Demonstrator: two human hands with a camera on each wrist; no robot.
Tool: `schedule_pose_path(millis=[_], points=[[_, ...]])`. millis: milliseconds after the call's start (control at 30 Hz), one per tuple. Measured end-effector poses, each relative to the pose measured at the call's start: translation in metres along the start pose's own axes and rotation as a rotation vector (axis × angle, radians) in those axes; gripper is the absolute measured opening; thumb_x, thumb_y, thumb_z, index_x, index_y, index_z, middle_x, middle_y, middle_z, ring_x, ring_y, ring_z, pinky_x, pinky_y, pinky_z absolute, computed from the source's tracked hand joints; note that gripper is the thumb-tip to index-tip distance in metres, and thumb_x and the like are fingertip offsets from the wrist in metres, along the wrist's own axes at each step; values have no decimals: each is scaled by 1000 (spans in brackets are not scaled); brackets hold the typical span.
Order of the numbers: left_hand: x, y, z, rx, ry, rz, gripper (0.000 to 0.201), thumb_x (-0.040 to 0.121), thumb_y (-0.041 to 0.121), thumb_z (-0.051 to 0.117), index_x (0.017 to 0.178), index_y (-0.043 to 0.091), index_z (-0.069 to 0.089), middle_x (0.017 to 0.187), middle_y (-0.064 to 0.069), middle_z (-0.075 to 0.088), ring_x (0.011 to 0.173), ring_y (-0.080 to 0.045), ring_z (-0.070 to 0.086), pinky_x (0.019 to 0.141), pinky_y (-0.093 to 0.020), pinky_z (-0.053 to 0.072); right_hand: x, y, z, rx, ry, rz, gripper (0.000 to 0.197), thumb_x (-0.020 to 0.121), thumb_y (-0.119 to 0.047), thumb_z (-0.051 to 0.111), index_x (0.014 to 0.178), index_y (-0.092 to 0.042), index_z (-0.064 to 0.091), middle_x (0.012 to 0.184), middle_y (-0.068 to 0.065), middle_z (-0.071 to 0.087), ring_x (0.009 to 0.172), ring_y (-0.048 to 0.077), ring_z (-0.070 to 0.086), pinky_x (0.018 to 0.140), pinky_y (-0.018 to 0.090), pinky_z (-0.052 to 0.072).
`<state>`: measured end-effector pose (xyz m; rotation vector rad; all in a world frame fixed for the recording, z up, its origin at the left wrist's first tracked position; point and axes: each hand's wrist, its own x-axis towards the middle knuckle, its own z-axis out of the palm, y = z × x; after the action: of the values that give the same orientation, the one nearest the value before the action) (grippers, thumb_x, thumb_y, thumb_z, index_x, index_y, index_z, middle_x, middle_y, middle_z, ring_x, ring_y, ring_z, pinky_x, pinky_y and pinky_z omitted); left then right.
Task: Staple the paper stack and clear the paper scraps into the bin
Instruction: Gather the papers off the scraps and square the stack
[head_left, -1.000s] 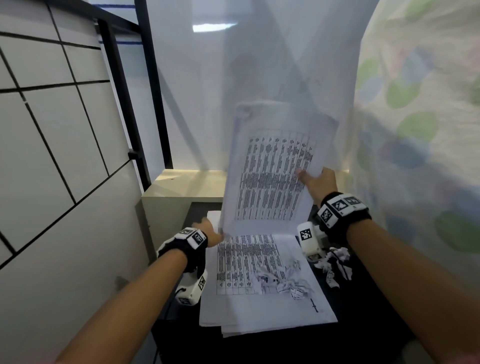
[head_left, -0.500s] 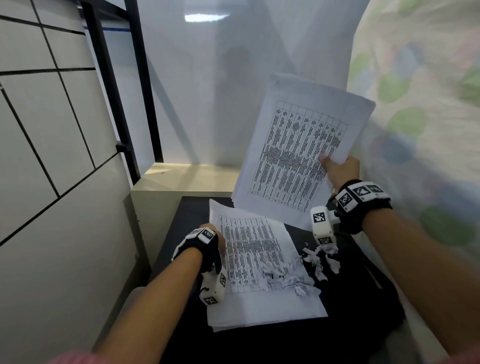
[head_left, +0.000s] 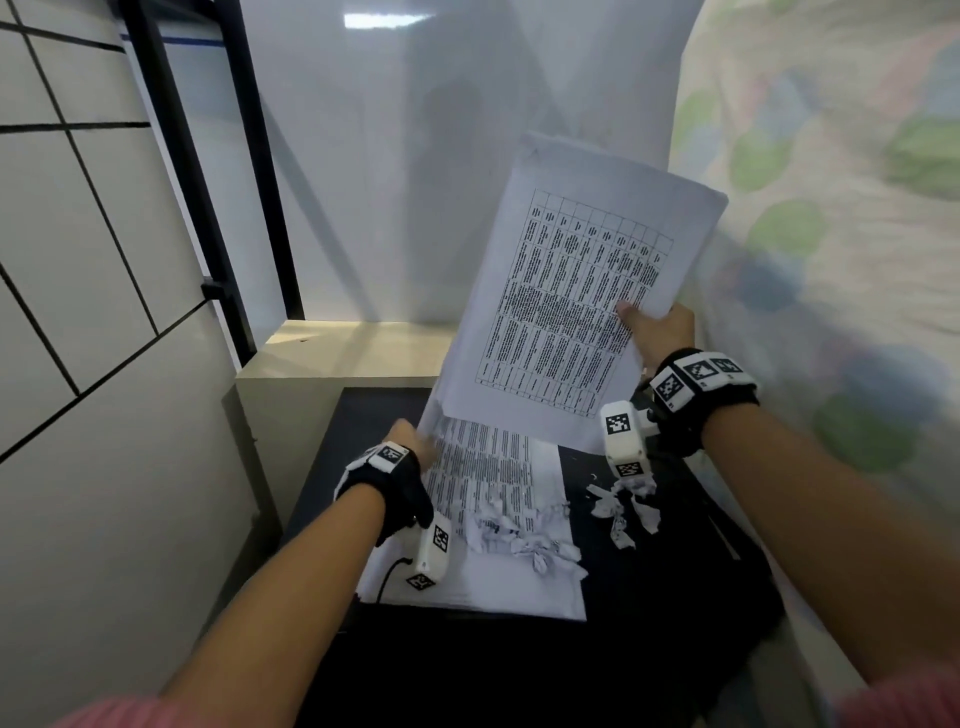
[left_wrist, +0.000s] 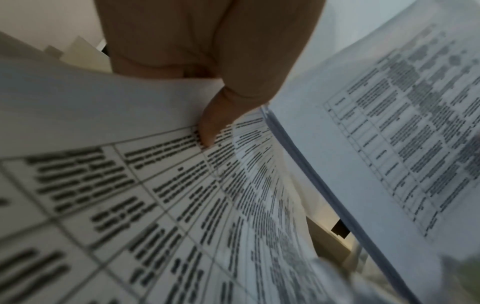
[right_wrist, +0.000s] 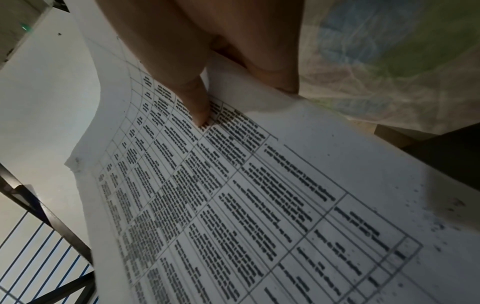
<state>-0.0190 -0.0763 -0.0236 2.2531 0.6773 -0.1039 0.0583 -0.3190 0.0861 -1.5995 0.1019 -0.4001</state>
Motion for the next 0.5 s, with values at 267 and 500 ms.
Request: schedule_pose_path(millis=[267,500], points=[[4,16,-42,-307,149,279,42,84,-9,51,126,-3,49,119,-22,60,109,-34,57,90,-36,46,2,-6,4,77,-120,40,38,88,-11,63,123,2,57,123,19,62,113,33,60,101,48,47],[-4,35,-71,-534,132,463,41,85,-5,58,125,2,53,120,-19,63,107,-29,61,100,-44,48,6,-11,13,158,-258,99,41,85,-11,67,120,6,56,122,28,61,111,40,60,95,58,47]])
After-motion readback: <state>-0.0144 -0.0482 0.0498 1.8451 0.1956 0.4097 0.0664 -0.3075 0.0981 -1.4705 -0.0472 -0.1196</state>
